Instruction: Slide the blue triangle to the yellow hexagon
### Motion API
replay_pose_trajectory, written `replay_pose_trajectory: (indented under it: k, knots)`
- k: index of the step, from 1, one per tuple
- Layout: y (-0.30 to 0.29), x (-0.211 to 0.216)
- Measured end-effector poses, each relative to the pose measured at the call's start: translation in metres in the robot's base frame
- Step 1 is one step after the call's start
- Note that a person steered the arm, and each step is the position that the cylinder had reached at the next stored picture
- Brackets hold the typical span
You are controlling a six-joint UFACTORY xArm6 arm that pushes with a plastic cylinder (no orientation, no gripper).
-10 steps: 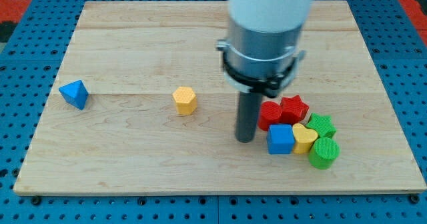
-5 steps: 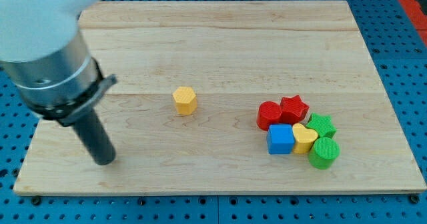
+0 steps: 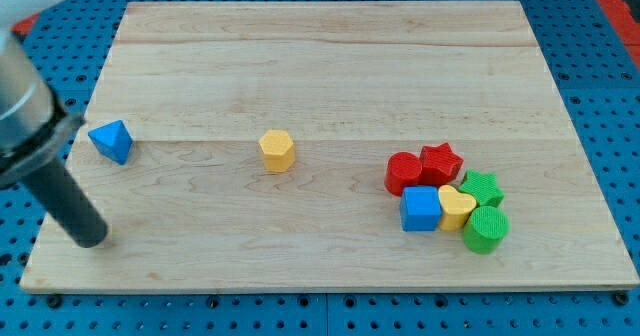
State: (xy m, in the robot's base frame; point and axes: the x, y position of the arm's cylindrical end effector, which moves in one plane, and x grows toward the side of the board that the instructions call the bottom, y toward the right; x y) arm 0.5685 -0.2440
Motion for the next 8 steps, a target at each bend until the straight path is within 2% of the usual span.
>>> replay_pose_trajectory:
  k: [2, 3, 4, 8]
  knots:
    - [-0.056, -0.094]
    - [-0.010, -0.117]
    - [0.078, -0.126]
    - [0.241, -0.088]
